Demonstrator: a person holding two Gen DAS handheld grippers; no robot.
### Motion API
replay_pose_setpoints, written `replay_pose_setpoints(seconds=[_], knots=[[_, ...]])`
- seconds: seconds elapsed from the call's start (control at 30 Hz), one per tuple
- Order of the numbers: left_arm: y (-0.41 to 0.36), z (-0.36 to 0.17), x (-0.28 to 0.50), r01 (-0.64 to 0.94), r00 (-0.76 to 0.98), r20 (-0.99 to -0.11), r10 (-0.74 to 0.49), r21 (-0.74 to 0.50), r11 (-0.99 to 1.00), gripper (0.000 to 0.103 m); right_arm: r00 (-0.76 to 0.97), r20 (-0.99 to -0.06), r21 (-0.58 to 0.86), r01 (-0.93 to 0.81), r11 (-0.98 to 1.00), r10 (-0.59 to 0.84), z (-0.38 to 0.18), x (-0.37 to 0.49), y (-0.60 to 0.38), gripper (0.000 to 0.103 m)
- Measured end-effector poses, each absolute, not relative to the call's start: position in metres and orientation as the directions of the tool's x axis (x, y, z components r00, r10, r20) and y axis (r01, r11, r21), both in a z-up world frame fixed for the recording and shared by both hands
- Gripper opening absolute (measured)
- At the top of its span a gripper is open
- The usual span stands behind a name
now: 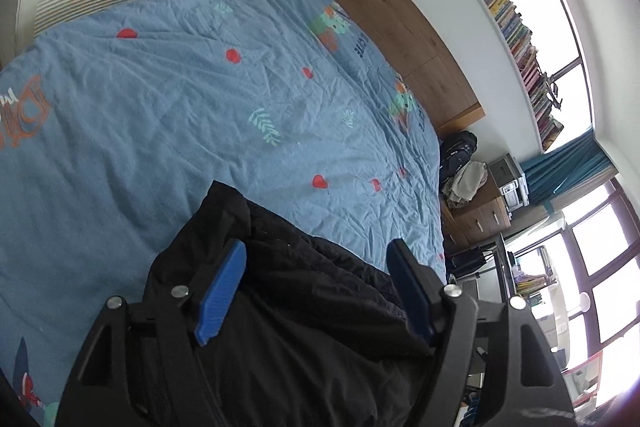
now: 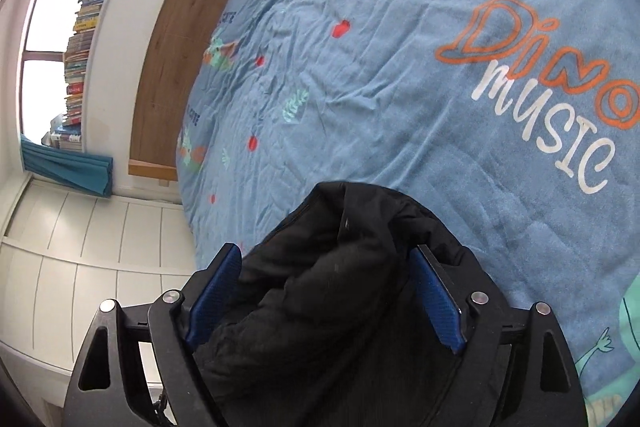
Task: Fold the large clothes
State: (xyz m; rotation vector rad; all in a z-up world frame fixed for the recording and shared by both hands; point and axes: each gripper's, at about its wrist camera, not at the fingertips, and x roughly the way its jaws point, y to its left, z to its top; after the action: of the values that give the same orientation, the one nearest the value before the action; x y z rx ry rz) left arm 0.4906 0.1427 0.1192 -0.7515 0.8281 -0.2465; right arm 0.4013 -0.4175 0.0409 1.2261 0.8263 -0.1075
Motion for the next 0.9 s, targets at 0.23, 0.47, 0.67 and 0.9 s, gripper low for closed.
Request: replay_pose_setpoints(seconds=[0.23, 0.47, 0.67, 0.9], knots=[[0.116, 0.152, 0.431, 0.006, 0.667, -0.603, -0.438, -0.583, 0.813, 0.072, 0.762, -0.562, 0.795, 0.391, 0.464, 0.322, 0.110, 0.362, -0.421, 0.089], [0.062, 0.142, 0.363, 0.123, 0.638, -0.636, -0.434, -0.472, 0.873, 0.072, 0.725, -0.610, 0.627, 0.194, 0.755, 0.320, 0.155, 0.315, -0.343, 0.089], [0.016, 0.090, 0.310, 0.206, 0.622, -0.681, -0.385, -0.332, 0.920, 0.072, 0.696, -0.657, 0.428, 0.028, 0.903, 0.290, 0.128, 0.285, -0.246, 0.089], [-0.018, 0.044, 0.300, 0.253, 0.646, -0.692, -0.323, -0.204, 0.946, 0.072, 0.652, -0.713, 0.267, -0.088, 0.960, 0.258, 0.063, 0.297, -0.162, 0.089]])
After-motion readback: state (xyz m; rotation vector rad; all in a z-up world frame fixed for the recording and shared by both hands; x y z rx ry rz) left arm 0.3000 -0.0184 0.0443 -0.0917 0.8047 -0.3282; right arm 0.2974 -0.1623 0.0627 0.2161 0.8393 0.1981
